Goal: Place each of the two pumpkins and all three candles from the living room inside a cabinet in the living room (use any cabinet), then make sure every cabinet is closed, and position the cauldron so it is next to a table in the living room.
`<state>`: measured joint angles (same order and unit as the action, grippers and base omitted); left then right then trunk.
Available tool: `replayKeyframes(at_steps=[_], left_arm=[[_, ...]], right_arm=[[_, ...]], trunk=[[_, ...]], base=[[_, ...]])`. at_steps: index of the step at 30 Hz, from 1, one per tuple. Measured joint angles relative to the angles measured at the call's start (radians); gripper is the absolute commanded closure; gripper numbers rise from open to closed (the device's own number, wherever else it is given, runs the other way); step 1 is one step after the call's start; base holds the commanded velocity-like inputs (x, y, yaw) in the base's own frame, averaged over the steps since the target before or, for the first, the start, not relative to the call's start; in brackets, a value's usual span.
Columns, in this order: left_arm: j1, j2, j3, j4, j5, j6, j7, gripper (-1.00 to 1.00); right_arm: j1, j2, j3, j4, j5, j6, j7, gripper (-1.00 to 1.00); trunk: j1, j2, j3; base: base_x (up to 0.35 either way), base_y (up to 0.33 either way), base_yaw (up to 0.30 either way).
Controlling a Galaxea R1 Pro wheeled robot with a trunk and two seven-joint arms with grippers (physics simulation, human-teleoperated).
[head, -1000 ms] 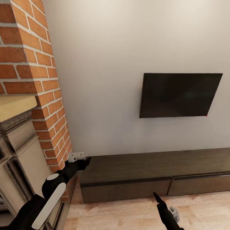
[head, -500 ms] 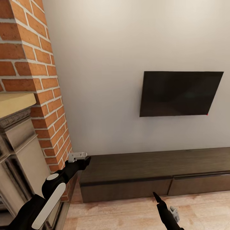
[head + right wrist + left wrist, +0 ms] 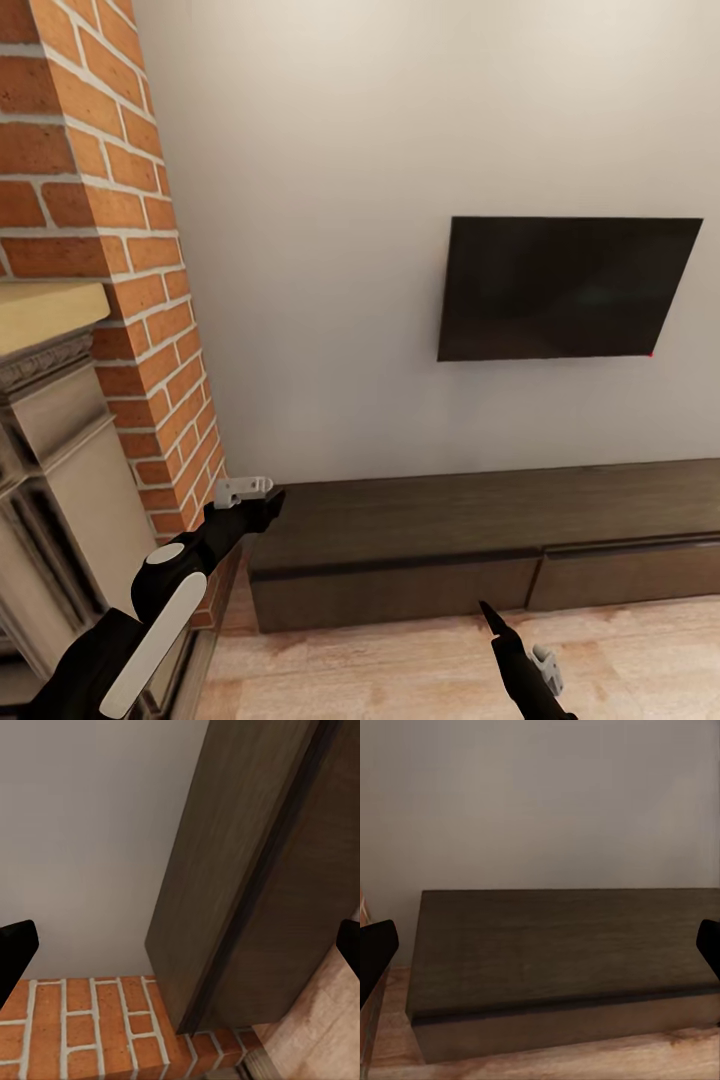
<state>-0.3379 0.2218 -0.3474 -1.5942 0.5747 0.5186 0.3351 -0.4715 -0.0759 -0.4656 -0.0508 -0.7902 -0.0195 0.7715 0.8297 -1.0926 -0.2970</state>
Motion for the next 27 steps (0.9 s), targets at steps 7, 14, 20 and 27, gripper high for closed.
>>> replayKeyframes(at_steps=[7, 14, 20, 27], left_arm=[[0.000, 0.000, 0.000, 0.000, 0.000, 0.000, 0.000, -1.00], [0.000, 0.000, 0.000, 0.000, 0.000, 0.000, 0.000, -1.00], [0.000, 0.000, -0.001, 0.000, 0.000, 0.000, 0.000, -1.00], [0.000, 0.000, -0.002, 0.000, 0.000, 0.000, 0.000, -1.00]], right_arm=[[0.000, -0.001, 0.000, 0.000, -0.001, 0.000, 0.001, -1.00], [0.000, 0.000, 0.000, 0.000, -0.001, 0.000, 0.001, -1.00], [0.000, 0.002, -0.001, 0.000, -0.001, 0.000, 0.001, -1.00], [0.000, 0.004, 0.005, 0.000, 0.003, -0.001, 0.000, -1.00]], trunk=[[0.027, -0.049, -0.022], [0.054, -0.098, -0.044], [0.077, -0.140, -0.063], [0.104, -0.189, -0.085]], base=[[0.000, 0.000, 0.000], [0.000, 0.000, 0.000], [0.000, 0.000, 0.000], [0.000, 0.000, 0.000]])
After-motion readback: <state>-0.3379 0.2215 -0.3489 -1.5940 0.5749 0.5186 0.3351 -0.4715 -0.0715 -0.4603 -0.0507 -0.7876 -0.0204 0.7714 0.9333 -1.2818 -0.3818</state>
